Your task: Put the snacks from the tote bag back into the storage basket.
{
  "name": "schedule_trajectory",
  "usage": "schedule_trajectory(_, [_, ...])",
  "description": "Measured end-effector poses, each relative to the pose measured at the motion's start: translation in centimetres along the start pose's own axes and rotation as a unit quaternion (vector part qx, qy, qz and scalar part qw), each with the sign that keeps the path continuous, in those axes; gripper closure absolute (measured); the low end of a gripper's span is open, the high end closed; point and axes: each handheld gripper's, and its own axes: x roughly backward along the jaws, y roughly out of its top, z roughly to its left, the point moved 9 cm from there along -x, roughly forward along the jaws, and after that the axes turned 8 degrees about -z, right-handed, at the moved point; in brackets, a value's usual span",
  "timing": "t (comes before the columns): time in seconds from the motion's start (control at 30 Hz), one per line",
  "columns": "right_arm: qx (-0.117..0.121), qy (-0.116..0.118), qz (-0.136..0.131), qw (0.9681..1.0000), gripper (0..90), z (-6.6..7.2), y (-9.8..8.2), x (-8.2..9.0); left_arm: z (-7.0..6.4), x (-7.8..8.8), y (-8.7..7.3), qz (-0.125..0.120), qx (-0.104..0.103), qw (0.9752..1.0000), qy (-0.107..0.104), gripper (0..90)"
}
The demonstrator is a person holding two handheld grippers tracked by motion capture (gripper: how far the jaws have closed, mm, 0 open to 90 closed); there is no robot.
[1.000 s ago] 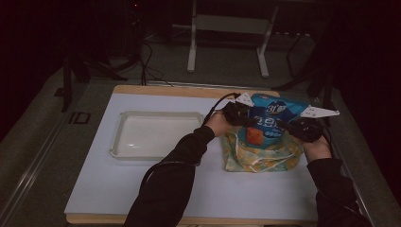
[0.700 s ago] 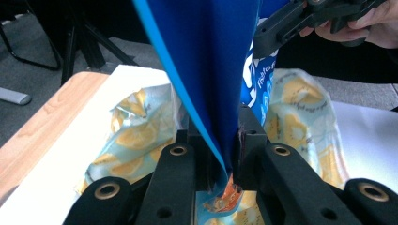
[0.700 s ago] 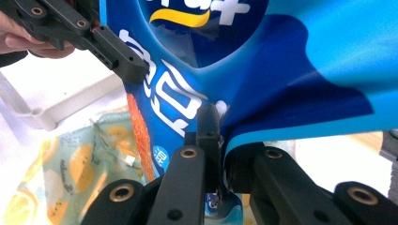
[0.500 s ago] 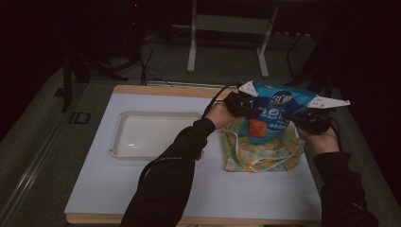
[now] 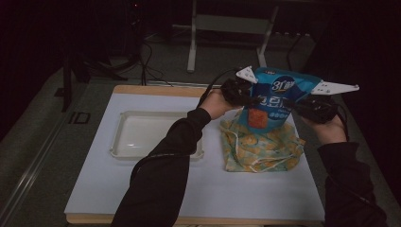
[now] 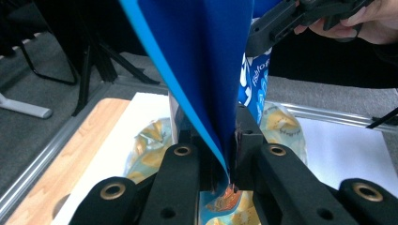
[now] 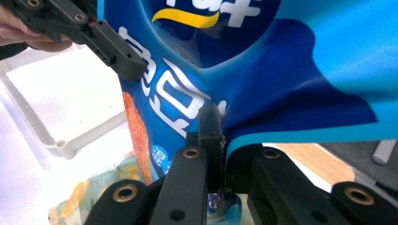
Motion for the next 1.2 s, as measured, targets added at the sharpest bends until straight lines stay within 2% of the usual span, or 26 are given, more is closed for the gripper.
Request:
schedule_trajectory(0.2, [0.019, 0.003, -0.002, 0.9998, 88.1, 0.8, 2.6, 0.0, 0.3, 2.3, 1.5, -0.003, -0.003, 1.0000, 0.008, 84.3])
schedule_trajectory(0.43, [0.035, 0.012, -0.016, 0.9992, 88.2, 2.2, 5.8, -0.6, 0.6, 5.5, 2.9, -0.003, -0.013, 0.9997, 0.022, 84.5])
schedule_trajectory(0.47, [0.035, 0.012, -0.016, 0.9992, 88.2, 2.2, 5.8, -0.6, 0.6, 5.5, 2.9, -0.003, -0.013, 0.9997, 0.022, 84.4])
schedule_trajectory(0.53, [0.042, 0.019, -0.020, 0.9987, 88.2, 3.0, 6.8, -1.0, 0.7, 7.1, 3.0, 0.000, -0.014, 0.9995, 0.027, 84.5])
schedule_trajectory(0.7, [0.046, 0.035, -0.024, 0.9980, 88.2, 4.5, 7.6, -2.3, 1.0, 9.3, 2.1, 0.008, -0.013, 0.9992, 0.036, 84.8])
schedule_trajectory(0.77, [0.048, 0.042, -0.023, 0.9977, 88.2, 5.3, 7.8, -3.2, 1.2, 10.2, 1.6, 0.007, -0.005, 0.9992, 0.039, 84.8])
schedule_trajectory(1.2, [0.062, 0.081, -0.007, 0.9948, 88.2, 10.0, 8.4, -8.9, 2.7, 15.6, -3.2, 0.015, 0.029, 0.9978, 0.058, 84.9])
